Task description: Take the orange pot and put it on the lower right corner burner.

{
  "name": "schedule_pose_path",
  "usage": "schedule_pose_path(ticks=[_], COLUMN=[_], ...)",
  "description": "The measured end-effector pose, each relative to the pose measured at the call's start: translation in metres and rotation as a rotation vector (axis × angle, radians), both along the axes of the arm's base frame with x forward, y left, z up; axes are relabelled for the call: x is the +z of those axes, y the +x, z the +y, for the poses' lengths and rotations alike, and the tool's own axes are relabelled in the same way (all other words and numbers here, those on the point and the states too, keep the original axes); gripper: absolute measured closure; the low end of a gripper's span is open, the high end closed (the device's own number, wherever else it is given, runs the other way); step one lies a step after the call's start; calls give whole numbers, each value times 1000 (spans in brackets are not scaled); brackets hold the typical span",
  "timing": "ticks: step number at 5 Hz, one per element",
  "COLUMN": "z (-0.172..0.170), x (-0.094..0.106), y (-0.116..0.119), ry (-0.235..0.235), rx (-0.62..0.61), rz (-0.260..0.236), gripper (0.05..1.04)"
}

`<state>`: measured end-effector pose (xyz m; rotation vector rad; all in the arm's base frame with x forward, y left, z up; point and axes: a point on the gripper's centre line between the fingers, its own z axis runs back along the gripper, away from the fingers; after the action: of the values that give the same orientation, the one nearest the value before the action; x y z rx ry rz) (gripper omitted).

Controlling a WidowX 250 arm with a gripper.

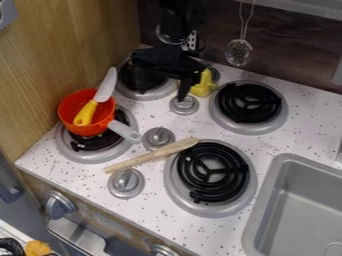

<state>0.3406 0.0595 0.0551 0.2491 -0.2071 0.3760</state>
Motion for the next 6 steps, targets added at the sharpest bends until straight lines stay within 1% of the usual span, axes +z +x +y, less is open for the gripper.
schedule_pose_path(ticks=[1, 2, 3, 4, 5, 6], z=[26, 38, 56, 59, 58, 56], x=[-3, -7, -11, -21, -36, -44], y=[-10, -14, -14, -14, -17, -18], ry=[14, 15, 3, -12, -48, -62], rx=[41, 49, 59, 54, 42, 40], rz=[24, 24, -6, 0, 33, 46], gripper=[84, 84, 84, 84, 84, 84])
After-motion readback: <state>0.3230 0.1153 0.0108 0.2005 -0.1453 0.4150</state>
